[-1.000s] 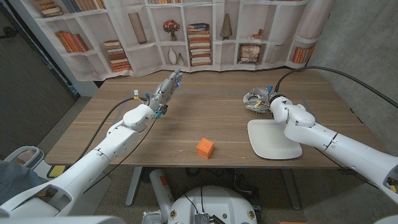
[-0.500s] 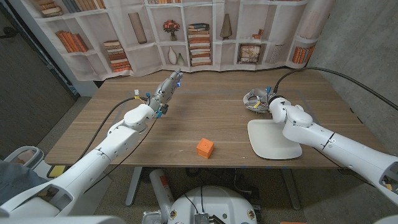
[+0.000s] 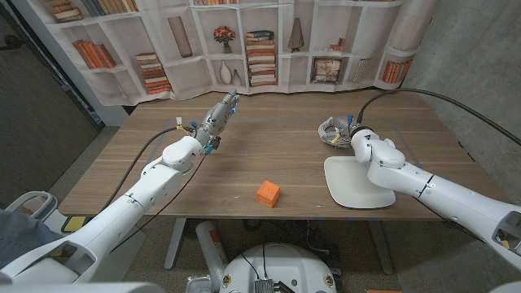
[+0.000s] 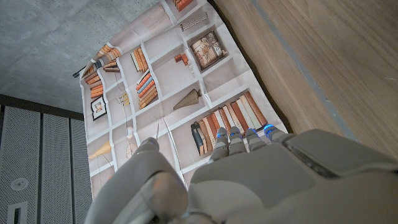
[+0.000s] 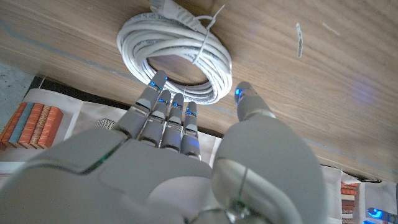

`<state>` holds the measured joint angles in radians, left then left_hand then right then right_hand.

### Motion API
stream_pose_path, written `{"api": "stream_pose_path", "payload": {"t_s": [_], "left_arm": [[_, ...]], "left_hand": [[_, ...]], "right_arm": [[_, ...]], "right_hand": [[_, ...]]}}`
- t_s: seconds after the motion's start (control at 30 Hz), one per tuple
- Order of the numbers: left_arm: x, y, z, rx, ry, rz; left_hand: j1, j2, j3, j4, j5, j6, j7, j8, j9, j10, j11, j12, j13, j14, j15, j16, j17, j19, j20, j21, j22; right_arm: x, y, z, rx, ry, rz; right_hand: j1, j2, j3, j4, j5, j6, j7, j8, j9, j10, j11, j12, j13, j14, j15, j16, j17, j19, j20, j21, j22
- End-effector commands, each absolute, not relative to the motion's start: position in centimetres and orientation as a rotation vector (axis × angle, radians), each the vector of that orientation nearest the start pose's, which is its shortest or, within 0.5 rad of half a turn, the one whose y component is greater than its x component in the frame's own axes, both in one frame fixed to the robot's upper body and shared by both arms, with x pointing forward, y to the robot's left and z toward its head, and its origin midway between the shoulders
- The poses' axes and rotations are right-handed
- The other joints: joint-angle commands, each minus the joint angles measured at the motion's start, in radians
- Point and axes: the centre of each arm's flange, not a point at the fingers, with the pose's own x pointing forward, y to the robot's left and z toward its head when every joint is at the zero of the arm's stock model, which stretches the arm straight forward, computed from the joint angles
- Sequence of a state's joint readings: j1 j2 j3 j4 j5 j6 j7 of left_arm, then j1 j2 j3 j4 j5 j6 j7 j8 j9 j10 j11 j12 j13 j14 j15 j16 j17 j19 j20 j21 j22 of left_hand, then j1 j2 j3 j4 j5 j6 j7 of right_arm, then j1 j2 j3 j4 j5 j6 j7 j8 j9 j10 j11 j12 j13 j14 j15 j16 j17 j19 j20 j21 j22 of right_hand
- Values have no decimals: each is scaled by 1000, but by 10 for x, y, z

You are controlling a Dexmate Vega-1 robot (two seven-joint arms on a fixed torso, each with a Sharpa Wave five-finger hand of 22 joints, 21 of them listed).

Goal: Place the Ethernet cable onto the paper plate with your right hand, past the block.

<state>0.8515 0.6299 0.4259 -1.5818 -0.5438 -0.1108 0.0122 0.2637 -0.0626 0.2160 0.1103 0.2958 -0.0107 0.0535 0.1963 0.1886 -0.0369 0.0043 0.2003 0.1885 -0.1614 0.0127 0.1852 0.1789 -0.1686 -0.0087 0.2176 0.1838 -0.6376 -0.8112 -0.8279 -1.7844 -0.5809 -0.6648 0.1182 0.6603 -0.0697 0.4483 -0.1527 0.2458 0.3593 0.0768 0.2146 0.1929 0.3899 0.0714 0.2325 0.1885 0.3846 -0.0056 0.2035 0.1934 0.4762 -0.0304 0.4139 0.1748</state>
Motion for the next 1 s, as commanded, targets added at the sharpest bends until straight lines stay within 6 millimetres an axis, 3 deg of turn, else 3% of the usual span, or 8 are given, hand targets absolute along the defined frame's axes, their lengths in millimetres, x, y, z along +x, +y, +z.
{"api": "stream_pose_path", "payload": {"t_s": [0.03, 0.67, 1.0], "left_arm": [[618, 243, 12, 187, -592, -314], [618, 244, 13, 200, -579, -315], [619, 242, 12, 198, -574, -317]], "left_hand": [[6, 10, -5, -2, 7, 5, 4, 5, 1, -2, -2, 6, 1, 2, -1, 3, 4, -90, 2, -2, 2], [7, 12, -8, -2, 7, 7, 5, 6, 1, 0, -3, 7, 1, 3, -2, 3, 4, -90, 3, -4, 2], [8, 13, -10, -2, 7, 6, 4, 5, 1, -1, -2, 7, 1, 3, -3, 3, 4, -91, 6, -5, 2]], "right_arm": [[631, -239, -7, -1529, -229, -169], [640, -236, -18, -1551, -219, -183], [642, -239, -23, -1555, -217, -199]], "right_hand": [[5, 0, 1, 6, -4, 15, -2, 6, 4, 12, 0, 8, 5, 17, -1, 10, 3, 13, -3, -3, 3], [4, 6, 0, 12, -6, 37, -19, 9, 4, 26, -15, 12, 7, 38, -16, 16, 7, 24, -20, -8, 4], [7, 18, 1, 18, -9, 75, -35, 17, 5, 52, -29, 21, 10, 83, -33, 32, 14, 50, -34, -9, 6]]}}
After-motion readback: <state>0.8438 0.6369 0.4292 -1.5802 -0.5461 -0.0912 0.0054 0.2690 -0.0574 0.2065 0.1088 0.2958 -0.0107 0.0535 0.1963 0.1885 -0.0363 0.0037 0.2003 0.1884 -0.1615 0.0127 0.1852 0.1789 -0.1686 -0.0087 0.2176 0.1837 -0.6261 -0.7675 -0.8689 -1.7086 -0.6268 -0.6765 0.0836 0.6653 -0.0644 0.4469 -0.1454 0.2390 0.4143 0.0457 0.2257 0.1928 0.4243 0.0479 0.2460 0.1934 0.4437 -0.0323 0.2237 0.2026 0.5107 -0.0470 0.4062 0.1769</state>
